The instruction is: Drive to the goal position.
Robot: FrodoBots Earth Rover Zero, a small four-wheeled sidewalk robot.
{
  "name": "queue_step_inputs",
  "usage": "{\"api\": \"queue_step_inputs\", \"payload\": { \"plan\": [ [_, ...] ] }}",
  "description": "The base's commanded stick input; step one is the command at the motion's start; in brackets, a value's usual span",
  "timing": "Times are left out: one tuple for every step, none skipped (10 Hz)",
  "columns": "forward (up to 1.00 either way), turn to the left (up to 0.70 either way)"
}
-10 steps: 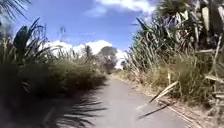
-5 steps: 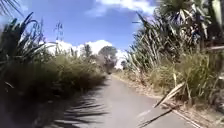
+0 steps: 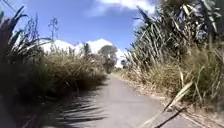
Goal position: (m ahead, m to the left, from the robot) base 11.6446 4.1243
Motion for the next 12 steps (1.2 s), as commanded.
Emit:
{"api": "queue_step_inputs", "payload": {
  "plan": [
    [0.45,0.0],
    [0.45,0.0],
    [0.45,0.0],
    [0.45,0.0],
    [0.45,0.0],
    [0.45,0.0],
    [0.45,0.0],
    [0.45,0.0],
    [0.45,0.0],
    [0.45,0.0],
    [0.45,0.0],
    [0.45,0.0]
  ]
}}
